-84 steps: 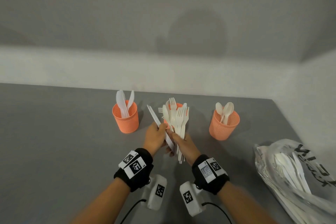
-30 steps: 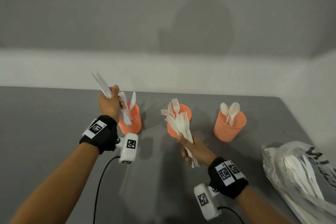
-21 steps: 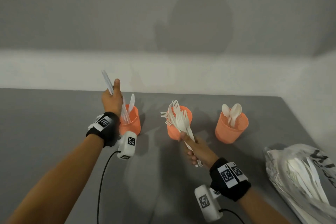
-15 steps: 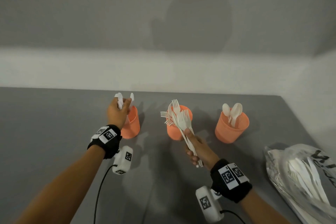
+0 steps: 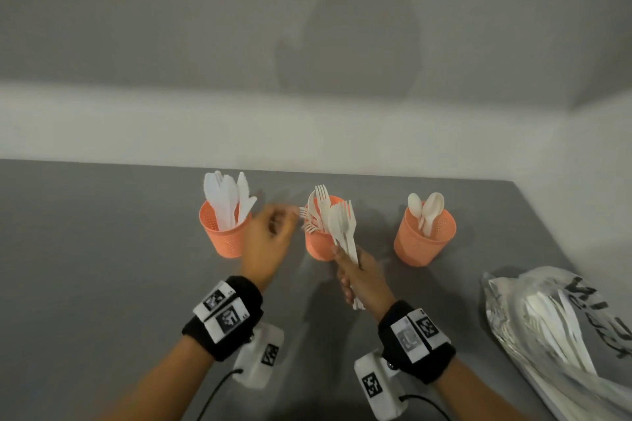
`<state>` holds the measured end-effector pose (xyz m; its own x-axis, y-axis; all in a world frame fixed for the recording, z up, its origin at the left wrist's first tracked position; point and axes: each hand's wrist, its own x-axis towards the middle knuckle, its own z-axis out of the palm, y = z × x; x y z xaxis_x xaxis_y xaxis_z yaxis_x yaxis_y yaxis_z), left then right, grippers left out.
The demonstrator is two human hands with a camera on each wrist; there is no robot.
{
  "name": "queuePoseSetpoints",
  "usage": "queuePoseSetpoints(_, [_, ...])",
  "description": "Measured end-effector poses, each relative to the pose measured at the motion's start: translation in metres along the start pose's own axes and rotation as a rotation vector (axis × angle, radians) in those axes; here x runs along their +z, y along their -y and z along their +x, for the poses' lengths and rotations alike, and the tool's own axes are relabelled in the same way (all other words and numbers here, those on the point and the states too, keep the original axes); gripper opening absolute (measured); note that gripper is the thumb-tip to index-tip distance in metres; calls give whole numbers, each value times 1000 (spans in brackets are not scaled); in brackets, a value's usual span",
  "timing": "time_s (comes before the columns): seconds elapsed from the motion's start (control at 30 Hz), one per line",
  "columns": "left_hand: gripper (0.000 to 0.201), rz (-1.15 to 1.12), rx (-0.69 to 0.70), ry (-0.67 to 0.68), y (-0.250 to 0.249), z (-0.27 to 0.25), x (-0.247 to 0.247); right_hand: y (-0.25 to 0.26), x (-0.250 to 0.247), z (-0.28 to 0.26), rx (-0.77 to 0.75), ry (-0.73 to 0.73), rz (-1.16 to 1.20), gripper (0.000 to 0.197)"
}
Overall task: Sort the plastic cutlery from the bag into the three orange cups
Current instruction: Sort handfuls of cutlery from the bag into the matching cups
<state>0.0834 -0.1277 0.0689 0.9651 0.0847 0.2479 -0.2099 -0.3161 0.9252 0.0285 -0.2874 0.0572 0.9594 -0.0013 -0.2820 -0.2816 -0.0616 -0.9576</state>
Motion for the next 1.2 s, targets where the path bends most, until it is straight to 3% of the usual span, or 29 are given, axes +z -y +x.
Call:
queuePoseSetpoints(0.07, [29,56,-118,208,-2,-16,22,-2,3,1,-74,-107,-94,18])
queuePoseSetpoints(0.13, [32,49,-197,322,-5,-27,42,-8,1,4,-144,-200,-217,20])
queuePoseSetpoints(0.33, [24,-125,-280,257,-21,-31,66,-19,-11,-2,-186,-263,-339,25])
queuePoseSetpoints(0.5, [20,-127,-266,290,-26,-33,69,-21,-14,-7,-169,-212,-130,37])
queuePoseSetpoints(0.6, [20,-113,-265,274,-23,-31,73,-20,-12,-9,-188,-249,-44,33])
queuePoseSetpoints(0.7, [20,-149,-254,206,-23,-28,72,-24,-15,-8,-187,-271,-14,28])
queuePoseSetpoints(0.87, [23,-516,-372,30,-28,-21,63,-39,-27,1,-93,-353,-69,39])
queuePoseSetpoints(0.93, [24,-535,-414,-8,-26,-21,64,-39,-31,3,-108,-382,-91,34])
queuePoseSetpoints(1.0, [25,-457,-437,58,-25,-26,66,-37,-32,3,-160,-364,-90,30])
queuePoseSetpoints(1.07, [23,-393,-454,211,-26,-31,69,-34,-32,2,-195,-331,-98,28])
queuePoseSetpoints(1.2, [22,-375,-510,418,-27,-39,76,-32,-23,-1,-155,-324,-5,37])
